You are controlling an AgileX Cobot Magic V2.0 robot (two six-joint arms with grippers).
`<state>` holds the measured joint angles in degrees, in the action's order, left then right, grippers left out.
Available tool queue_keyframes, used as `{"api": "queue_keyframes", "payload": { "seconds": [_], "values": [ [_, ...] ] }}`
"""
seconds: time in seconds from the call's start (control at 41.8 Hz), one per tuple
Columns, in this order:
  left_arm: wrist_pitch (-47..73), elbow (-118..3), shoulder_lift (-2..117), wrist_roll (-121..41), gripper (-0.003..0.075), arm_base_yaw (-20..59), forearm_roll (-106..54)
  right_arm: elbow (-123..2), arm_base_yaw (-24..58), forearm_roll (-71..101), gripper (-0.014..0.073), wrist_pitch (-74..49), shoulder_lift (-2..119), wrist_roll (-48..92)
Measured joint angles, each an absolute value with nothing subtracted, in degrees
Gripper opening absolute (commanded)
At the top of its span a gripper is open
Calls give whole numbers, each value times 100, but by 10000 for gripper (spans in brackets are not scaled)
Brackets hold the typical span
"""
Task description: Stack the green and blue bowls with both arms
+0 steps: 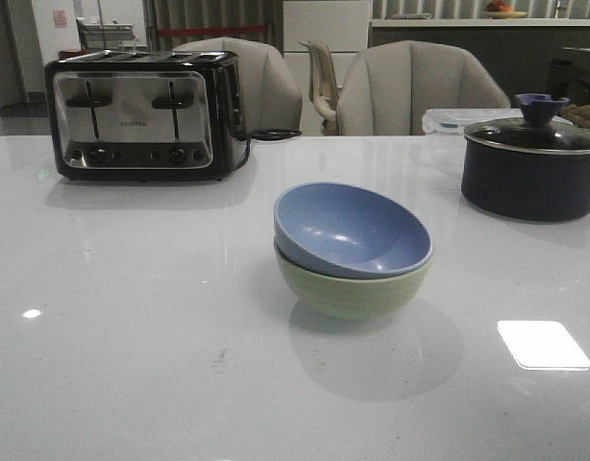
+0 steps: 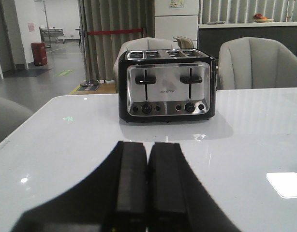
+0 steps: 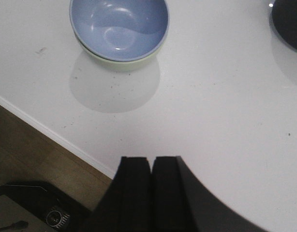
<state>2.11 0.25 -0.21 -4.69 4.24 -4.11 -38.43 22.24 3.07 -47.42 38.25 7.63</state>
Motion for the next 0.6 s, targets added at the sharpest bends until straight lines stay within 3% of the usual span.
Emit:
{"api": "queue_keyframes", "payload": {
  "seconds": [0.598],
  "values": [
    [221, 25, -21, -458, 102, 424, -411, -3742, 2210, 307, 34, -4689, 3695, 763]
  ]
}}
